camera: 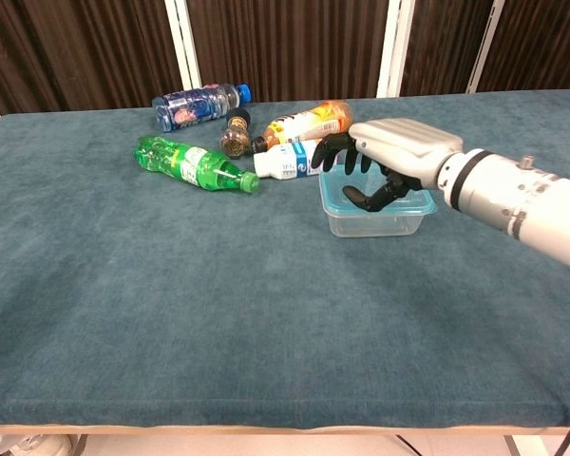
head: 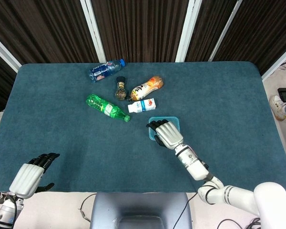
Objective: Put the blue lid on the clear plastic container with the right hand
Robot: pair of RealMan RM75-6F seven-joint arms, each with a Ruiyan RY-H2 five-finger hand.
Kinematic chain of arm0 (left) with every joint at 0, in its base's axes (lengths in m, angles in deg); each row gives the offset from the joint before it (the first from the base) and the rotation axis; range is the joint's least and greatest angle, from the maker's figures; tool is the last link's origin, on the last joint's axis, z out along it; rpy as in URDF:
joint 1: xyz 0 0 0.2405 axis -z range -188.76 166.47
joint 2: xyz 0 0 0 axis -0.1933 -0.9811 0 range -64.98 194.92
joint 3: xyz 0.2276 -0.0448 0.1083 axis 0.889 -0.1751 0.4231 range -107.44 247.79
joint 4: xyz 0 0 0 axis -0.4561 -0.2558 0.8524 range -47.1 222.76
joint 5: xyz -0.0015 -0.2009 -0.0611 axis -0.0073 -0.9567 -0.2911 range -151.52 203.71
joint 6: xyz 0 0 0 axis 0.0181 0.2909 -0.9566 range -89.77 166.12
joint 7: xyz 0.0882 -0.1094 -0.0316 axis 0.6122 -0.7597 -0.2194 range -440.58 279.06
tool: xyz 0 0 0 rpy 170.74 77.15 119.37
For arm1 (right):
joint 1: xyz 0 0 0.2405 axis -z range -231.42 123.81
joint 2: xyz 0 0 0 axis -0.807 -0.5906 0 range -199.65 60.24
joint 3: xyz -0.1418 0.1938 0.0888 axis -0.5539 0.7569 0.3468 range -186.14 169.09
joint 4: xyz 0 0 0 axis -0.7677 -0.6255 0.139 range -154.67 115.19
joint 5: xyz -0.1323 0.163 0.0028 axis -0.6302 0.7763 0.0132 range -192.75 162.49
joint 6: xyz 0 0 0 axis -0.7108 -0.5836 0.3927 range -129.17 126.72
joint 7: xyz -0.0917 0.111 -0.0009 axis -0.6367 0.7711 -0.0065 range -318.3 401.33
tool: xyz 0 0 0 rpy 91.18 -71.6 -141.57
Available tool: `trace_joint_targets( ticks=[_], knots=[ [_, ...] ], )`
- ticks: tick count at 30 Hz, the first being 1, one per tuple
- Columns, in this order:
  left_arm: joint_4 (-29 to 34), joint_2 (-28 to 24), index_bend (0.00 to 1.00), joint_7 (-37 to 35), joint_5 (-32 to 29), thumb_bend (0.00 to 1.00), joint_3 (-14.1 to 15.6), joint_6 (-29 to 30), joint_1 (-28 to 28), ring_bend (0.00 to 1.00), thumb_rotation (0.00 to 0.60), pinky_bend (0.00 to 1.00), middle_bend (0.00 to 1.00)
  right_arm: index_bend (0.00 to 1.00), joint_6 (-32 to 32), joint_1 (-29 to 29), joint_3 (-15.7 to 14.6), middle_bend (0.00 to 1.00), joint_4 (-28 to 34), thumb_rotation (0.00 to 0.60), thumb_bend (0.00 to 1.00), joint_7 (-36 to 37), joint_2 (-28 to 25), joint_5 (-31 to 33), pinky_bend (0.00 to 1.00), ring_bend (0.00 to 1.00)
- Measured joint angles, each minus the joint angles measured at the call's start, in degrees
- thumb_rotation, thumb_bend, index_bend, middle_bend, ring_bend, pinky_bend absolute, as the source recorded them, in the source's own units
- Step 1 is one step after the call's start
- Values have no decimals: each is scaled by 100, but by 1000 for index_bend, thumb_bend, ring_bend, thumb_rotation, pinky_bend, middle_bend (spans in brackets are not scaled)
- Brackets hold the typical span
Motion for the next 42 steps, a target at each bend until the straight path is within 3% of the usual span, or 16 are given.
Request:
trace_joint_targets(
  ticks=[9, 42],
  knots=[
    [9, 9, 179, 27, -2, 330, 1, -13, 4, 215, 600, 424, 192, 383, 19, 126, -276, 391, 499, 600, 652, 249, -397, -288, 460, 381],
    [23, -7, 179, 15, -14, 330, 2, -27, 7, 215, 600, 425, 194, 375, 227, 208, -419, 389, 115, 600, 652, 597, -254, -364, 460, 380]
  ],
)
